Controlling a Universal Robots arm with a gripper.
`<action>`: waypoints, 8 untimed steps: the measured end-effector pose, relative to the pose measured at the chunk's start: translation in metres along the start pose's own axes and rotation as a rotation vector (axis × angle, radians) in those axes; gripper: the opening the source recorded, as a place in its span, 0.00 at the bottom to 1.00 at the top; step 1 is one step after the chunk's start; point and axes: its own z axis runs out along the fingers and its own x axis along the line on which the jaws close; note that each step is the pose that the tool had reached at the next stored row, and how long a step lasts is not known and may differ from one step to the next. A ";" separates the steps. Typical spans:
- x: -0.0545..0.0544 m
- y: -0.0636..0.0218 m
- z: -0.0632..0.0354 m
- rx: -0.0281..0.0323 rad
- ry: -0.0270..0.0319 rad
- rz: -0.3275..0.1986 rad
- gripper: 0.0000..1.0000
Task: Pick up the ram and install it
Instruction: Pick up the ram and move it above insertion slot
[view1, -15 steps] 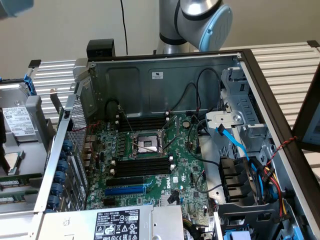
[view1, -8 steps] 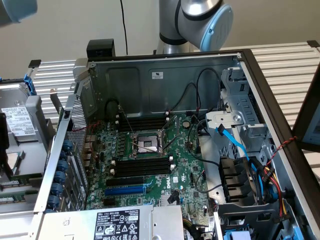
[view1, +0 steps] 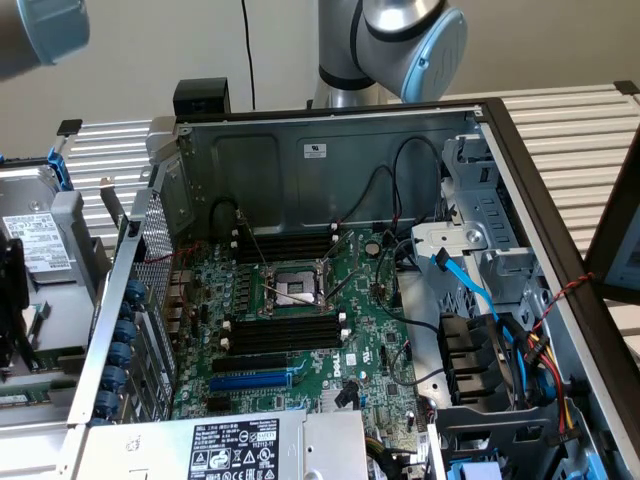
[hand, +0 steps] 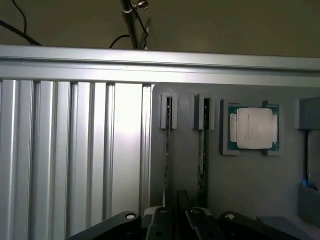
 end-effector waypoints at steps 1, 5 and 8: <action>0.000 -0.0001 0.0016 -0.0001 0.0004 0.000 0.18; 0.000 -0.0002 0.0076 -0.0002 0.0013 0.000 0.18; 0.001 -0.0001 0.0091 -0.0016 0.0014 0.000 0.18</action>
